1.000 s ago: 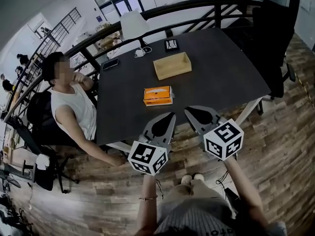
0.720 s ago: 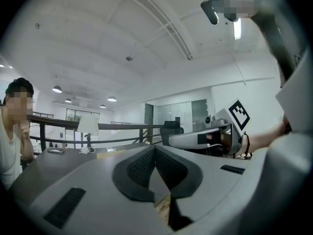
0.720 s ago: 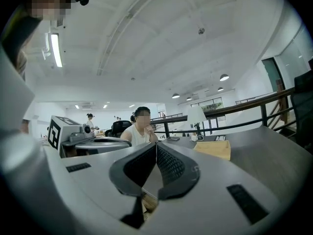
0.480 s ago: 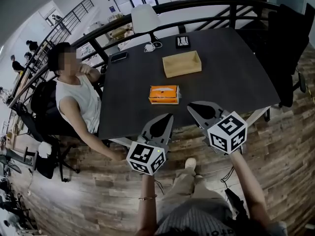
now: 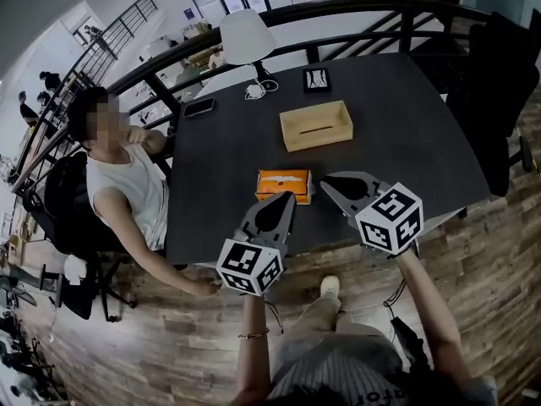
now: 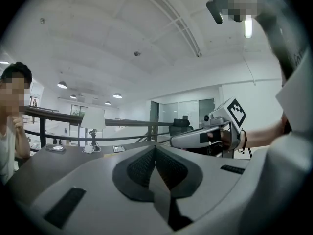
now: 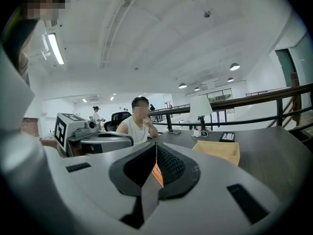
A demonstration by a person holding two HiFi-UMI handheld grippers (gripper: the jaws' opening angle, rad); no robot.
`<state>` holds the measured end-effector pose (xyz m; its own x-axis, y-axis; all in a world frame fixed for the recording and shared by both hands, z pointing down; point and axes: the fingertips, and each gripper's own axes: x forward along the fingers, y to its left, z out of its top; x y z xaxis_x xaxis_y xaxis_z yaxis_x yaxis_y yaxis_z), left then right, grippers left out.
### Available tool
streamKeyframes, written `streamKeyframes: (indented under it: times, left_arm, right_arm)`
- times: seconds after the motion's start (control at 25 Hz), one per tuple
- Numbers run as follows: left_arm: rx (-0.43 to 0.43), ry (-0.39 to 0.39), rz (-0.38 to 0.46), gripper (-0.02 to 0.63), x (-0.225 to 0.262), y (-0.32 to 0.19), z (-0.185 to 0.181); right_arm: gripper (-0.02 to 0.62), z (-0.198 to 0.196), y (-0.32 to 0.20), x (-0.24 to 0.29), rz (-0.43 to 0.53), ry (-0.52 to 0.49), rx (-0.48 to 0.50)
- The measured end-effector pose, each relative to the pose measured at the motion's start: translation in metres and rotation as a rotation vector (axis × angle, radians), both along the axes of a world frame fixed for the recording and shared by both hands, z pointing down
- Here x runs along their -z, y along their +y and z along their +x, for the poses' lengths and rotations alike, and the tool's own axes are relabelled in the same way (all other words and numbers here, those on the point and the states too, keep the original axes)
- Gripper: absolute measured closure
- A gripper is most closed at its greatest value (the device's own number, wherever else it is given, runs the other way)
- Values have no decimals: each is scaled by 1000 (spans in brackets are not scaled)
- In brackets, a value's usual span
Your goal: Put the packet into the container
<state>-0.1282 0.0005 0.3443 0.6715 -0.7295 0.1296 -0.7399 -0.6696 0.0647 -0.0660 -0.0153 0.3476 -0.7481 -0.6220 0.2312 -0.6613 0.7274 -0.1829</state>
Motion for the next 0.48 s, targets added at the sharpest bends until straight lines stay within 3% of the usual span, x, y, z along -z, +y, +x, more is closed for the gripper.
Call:
streamKeyframes:
  times: [0.48]
  left_arm:
    - [-4,-12,-52,598,-21,-65,-13]
  right_arm:
    - [583,-20,-65,-33,-92,59,90]
